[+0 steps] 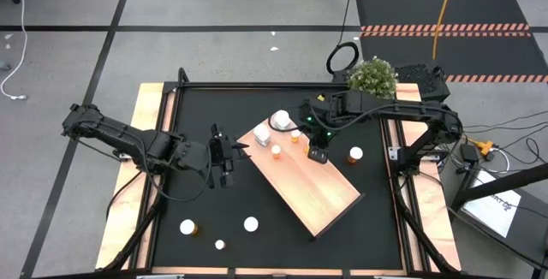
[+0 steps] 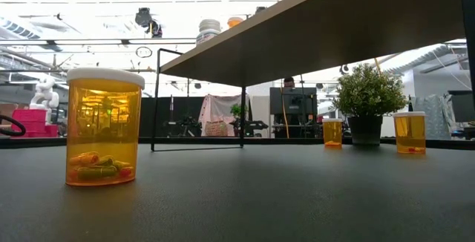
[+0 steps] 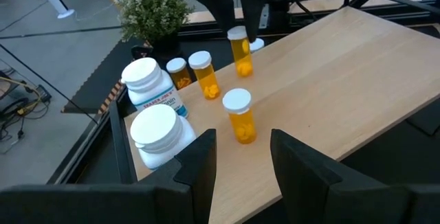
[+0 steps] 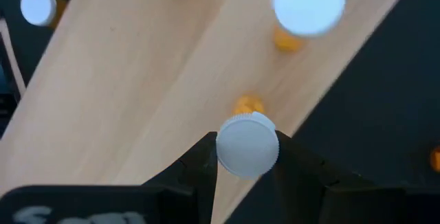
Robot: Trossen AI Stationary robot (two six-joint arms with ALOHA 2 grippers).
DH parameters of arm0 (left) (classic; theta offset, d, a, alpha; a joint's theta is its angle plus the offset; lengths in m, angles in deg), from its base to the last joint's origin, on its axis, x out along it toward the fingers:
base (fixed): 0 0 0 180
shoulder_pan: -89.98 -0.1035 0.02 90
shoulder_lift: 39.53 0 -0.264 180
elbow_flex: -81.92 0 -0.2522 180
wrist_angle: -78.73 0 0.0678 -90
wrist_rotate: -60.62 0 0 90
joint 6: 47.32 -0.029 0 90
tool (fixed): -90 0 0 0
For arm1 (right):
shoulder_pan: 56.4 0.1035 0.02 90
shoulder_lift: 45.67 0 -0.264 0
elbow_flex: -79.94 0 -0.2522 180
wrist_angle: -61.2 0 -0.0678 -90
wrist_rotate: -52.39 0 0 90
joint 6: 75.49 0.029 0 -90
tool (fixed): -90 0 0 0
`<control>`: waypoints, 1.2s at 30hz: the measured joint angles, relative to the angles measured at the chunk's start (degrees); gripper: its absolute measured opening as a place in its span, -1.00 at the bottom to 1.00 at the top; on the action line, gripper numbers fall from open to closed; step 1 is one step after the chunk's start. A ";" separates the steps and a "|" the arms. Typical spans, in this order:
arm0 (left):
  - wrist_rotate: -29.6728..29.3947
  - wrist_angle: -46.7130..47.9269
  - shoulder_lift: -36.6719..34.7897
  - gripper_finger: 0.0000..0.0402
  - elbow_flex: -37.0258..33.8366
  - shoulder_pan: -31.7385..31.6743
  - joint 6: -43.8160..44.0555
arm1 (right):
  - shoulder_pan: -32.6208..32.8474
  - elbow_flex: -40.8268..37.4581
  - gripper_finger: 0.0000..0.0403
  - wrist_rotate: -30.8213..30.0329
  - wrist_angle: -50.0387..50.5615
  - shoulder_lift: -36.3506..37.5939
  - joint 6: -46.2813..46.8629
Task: Pick and place medicine bottles onto shelf by color
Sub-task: Put the small orange pill bottle on the shelf
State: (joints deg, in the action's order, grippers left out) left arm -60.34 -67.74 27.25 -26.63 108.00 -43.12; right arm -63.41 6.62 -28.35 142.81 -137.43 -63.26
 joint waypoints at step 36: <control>0.00 0.07 0.00 -0.30 0.00 0.00 -0.50 | -0.02 0.02 -0.21 1.31 0.55 0.02 0.16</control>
State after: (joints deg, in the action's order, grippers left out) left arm -60.34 -67.68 27.25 -26.63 108.00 -43.62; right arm -63.42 6.64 -27.04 143.36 -137.41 -63.10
